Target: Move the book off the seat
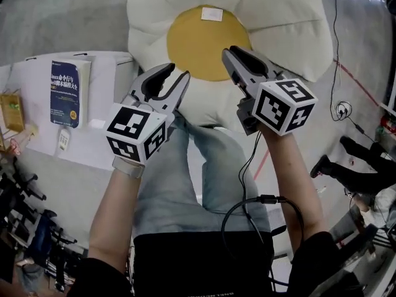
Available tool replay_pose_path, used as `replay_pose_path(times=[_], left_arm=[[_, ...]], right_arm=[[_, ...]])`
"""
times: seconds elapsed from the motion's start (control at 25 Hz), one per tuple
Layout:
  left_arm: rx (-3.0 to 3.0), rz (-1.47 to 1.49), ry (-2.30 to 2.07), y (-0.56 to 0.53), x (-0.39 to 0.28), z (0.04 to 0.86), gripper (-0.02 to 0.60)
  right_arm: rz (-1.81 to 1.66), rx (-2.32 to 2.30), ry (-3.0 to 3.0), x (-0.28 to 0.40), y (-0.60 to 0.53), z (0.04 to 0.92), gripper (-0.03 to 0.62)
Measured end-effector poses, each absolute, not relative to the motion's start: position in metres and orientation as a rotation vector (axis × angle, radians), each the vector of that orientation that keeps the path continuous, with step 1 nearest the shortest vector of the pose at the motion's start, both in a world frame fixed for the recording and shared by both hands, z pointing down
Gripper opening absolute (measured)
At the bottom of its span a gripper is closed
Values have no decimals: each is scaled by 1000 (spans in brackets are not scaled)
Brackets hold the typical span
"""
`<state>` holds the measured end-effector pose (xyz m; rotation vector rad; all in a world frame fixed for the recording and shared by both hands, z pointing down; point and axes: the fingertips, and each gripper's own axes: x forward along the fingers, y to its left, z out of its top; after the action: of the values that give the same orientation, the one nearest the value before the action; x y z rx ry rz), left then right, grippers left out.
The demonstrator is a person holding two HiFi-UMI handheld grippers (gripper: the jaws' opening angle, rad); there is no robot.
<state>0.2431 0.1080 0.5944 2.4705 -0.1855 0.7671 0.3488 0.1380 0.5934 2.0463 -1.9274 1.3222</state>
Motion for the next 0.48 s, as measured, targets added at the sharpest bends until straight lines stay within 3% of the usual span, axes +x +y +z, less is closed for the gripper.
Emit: replay_pose_path(times=[0.48], left_arm=[[2541, 732, 64, 136, 274, 498, 127]], right_arm=[[1264, 2295, -1821, 360, 186, 498, 56]])
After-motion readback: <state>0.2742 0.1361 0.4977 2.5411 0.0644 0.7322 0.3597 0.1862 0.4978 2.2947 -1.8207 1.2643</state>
